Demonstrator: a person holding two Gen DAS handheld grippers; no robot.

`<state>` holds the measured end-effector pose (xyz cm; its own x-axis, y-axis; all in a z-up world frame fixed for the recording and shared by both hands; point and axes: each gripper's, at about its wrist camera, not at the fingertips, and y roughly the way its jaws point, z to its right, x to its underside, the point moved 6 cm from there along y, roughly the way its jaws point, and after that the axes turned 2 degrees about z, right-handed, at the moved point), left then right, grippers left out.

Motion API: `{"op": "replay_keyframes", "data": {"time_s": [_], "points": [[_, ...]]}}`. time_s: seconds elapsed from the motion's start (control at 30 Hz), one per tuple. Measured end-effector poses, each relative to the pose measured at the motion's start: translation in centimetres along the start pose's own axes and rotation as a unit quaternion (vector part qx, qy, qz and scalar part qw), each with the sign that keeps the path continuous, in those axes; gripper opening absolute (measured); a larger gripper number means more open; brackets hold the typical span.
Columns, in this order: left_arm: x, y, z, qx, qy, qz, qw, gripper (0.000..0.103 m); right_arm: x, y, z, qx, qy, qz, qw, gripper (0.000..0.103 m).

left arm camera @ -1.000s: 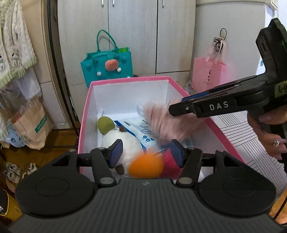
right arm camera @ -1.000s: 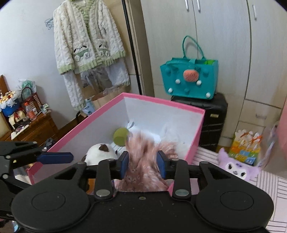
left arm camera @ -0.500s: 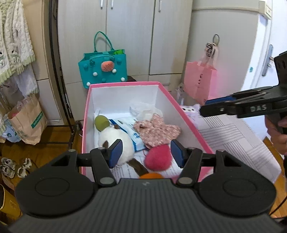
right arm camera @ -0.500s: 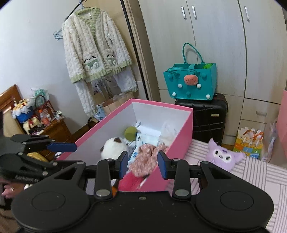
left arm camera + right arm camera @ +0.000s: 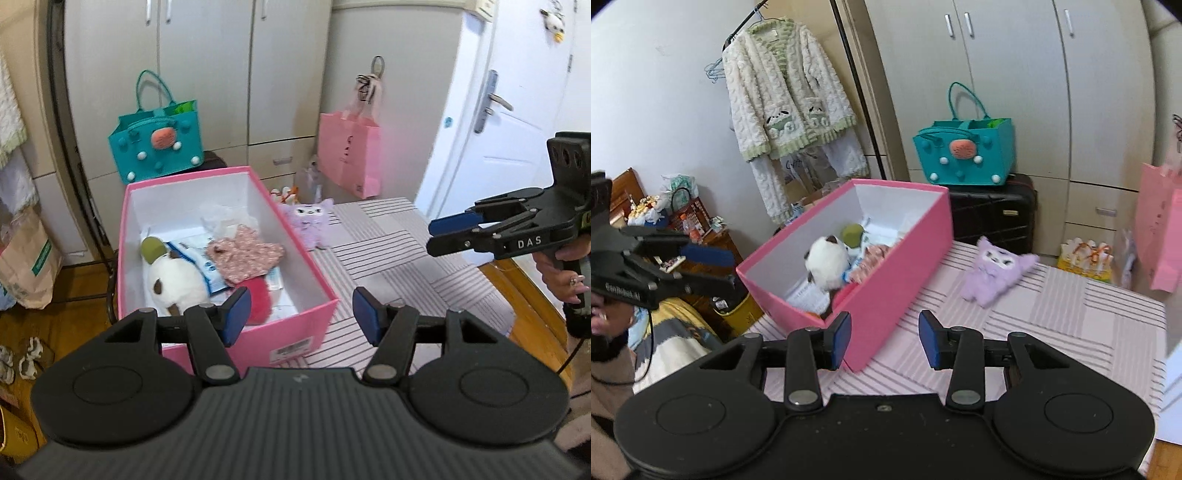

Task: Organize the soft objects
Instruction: 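Move both tools to the lavender plush toy on the table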

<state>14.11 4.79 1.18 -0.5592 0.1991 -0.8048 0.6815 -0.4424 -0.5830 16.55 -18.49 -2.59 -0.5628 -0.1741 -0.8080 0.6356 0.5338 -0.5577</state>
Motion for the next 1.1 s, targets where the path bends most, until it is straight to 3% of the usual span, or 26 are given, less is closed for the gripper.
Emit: {"op": "replay_keyframes", "data": {"time_s": [0.47,0.63,0.97,1.1], "points": [[-1.2,1.4,6.0,0.019,0.059,0.006,0.9981,0.061,1.6,-5.7,3.1,0.039,0.0,0.032,0.999,0.052],[-1.7,2.9,7.7,0.028,0.066,0.002,0.9974,0.062,1.5,-5.6,4.2,0.044,-0.002,0.037,0.998,0.061],[-3.1,7.6,10.8,0.041,0.101,0.007,0.9941,0.068,0.1,-3.1,6.8,0.038,0.006,0.04,0.998,0.062],[-3.4,10.0,11.2,0.023,0.093,0.019,0.9952,0.07,-0.9,-1.8,8.4,0.03,0.019,0.04,0.999,0.063]]}}
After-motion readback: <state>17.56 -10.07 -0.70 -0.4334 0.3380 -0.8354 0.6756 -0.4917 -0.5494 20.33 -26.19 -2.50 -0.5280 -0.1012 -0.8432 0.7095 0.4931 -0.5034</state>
